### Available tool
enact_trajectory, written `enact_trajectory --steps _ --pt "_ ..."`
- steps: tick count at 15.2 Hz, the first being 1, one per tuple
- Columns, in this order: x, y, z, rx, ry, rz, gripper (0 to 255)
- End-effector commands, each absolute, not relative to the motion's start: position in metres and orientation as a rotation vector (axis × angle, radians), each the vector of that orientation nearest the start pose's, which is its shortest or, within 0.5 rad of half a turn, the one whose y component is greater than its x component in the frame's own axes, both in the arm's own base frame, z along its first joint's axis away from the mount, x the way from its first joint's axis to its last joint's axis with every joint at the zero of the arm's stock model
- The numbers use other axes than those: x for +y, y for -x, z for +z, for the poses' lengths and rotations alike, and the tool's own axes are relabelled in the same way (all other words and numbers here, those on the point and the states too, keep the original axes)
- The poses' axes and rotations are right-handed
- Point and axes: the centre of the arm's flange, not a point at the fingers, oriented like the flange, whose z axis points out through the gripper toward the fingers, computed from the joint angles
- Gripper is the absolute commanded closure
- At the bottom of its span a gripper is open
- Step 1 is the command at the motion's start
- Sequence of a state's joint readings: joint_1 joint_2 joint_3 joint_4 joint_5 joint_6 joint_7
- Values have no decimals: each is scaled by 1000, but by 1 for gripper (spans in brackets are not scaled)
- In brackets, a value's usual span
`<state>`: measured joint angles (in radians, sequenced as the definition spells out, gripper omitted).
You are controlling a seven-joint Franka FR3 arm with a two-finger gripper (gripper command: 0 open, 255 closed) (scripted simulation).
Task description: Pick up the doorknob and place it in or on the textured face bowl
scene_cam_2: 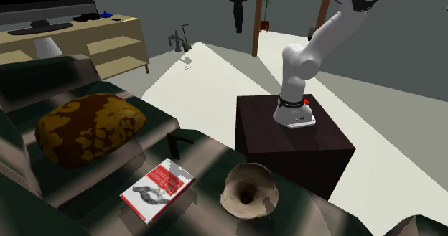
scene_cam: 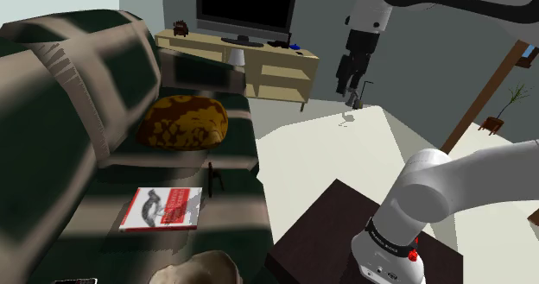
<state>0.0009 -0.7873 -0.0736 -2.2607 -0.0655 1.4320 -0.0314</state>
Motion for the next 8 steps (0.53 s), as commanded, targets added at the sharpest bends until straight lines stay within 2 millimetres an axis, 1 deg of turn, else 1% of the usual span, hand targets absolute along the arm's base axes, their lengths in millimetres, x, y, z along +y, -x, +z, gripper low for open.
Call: enact_trajectory --steps 1,8 --pt "-38 -291 622 41 3152 68 0" --pt "3 -342 557 15 3151 64 0"
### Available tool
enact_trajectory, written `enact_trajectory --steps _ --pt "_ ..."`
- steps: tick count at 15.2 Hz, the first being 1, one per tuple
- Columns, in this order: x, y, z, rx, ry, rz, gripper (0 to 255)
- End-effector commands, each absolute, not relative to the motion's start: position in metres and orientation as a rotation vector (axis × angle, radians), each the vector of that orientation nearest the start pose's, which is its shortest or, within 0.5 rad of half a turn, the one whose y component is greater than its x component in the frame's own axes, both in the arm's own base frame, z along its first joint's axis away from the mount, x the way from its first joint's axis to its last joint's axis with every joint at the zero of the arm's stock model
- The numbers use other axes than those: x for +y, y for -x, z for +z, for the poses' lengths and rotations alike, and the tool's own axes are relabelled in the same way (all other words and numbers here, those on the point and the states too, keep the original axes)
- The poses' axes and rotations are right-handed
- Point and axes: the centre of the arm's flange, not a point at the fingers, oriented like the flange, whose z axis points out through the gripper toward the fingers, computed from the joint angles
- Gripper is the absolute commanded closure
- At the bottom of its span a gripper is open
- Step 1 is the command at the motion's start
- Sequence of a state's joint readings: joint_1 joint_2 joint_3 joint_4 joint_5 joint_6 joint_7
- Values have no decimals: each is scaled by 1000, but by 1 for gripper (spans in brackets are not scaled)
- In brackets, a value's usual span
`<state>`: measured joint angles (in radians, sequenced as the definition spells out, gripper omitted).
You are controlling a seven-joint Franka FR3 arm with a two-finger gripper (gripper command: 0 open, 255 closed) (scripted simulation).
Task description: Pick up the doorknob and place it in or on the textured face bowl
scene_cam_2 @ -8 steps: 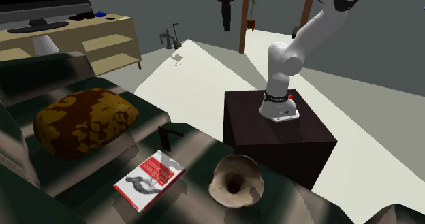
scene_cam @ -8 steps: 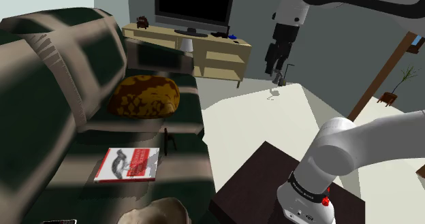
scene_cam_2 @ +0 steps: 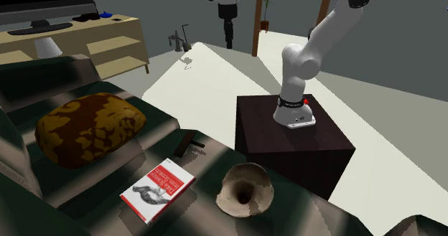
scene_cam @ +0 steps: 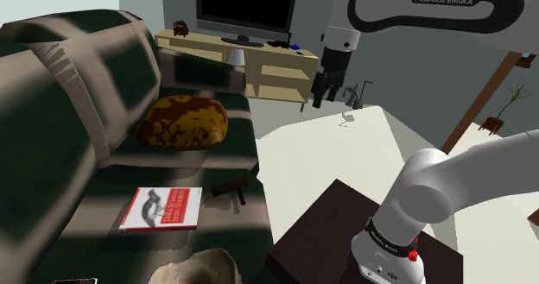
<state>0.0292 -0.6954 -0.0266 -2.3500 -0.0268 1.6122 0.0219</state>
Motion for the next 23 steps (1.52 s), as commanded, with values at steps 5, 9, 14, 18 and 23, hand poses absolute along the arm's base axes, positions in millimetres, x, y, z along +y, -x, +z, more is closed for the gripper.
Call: enact_trajectory --steps 5,9,14,18,23 --pt "32 -378 511 -5 3150 60 0" --pt "56 -407 474 -20 3149 58 0" --pt "86 -443 428 -39 3148 55 0" --pt "111 -471 391 -54 3147 52 0" --pt "142 -506 345 -73 3145 49 0"
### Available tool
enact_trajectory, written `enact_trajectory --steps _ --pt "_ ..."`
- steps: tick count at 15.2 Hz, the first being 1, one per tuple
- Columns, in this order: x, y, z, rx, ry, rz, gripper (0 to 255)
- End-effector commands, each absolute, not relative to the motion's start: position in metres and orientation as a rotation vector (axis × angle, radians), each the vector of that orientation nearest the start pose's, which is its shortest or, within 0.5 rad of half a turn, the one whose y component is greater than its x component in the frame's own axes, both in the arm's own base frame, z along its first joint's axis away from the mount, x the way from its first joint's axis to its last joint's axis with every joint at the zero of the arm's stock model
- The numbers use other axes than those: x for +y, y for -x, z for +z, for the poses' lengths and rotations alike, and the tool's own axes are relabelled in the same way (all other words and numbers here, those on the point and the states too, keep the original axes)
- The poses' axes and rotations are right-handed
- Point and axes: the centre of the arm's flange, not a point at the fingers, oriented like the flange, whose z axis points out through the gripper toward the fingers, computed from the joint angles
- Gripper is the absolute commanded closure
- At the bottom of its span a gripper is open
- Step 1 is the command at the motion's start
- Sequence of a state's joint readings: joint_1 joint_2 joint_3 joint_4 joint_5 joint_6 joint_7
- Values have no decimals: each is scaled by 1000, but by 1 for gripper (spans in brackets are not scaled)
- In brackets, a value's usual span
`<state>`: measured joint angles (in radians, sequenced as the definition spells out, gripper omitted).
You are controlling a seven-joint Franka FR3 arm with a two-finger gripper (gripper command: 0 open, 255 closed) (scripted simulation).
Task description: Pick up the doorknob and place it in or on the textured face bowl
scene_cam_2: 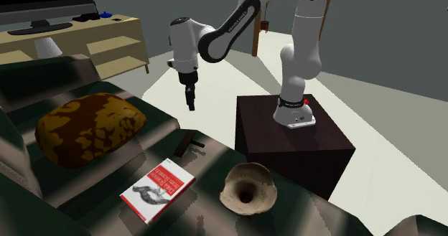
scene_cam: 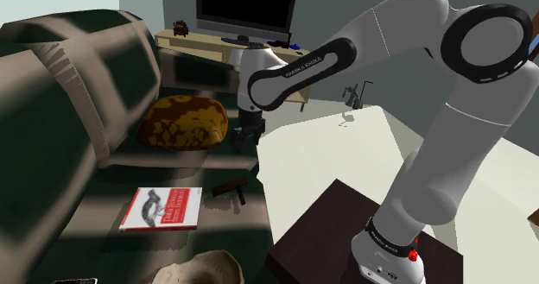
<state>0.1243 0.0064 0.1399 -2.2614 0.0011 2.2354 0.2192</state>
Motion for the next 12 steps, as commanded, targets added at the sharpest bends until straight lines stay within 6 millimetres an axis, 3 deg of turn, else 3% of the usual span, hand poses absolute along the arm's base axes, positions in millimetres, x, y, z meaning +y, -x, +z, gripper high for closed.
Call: enact_trajectory --steps 1,9,12 --pt "148 -513 336 -77 3145 48 0" --pt "199 -569 262 -108 3143 43 0" --pt "203 -572 247 -110 3143 42 0"
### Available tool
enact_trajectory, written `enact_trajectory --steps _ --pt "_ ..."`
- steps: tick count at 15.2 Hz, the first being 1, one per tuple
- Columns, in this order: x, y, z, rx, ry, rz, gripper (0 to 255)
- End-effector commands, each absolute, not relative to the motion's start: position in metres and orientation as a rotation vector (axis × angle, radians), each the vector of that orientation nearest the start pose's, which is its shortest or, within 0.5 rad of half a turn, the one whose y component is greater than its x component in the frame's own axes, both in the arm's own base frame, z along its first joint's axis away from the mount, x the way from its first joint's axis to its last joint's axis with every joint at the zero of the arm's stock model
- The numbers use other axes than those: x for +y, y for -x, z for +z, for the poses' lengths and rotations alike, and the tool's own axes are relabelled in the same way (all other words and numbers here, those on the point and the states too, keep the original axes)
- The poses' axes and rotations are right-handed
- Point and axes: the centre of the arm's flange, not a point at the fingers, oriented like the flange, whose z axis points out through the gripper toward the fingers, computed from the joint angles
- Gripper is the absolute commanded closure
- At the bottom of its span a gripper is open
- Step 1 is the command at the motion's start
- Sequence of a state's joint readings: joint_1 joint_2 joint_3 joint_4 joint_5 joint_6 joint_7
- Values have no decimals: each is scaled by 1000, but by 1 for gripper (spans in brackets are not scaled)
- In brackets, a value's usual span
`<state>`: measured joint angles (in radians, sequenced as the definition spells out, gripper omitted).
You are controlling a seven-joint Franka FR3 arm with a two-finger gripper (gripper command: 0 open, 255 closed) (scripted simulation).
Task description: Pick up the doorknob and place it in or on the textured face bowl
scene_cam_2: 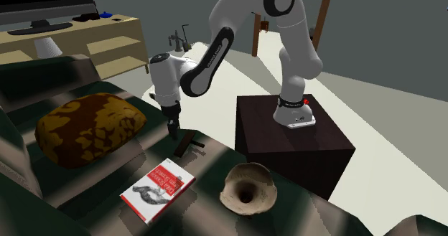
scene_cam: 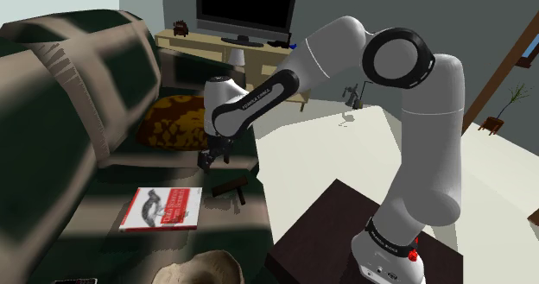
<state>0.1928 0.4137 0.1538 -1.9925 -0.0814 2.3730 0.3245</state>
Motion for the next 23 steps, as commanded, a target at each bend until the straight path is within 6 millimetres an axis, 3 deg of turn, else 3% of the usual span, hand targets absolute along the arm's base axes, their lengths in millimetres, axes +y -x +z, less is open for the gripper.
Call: enact_trajectory --steps 1,6,13,14,23 --pt "203 -572 242 -110 3143 42 0" --pt "203 -571 217 -110 3143 42 0" --pt "203 -571 218 -110 3143 42 0" --pt "203 -571 218 -110 3143 42 255" --pt "203 -571 218 -110 3143 42 255"
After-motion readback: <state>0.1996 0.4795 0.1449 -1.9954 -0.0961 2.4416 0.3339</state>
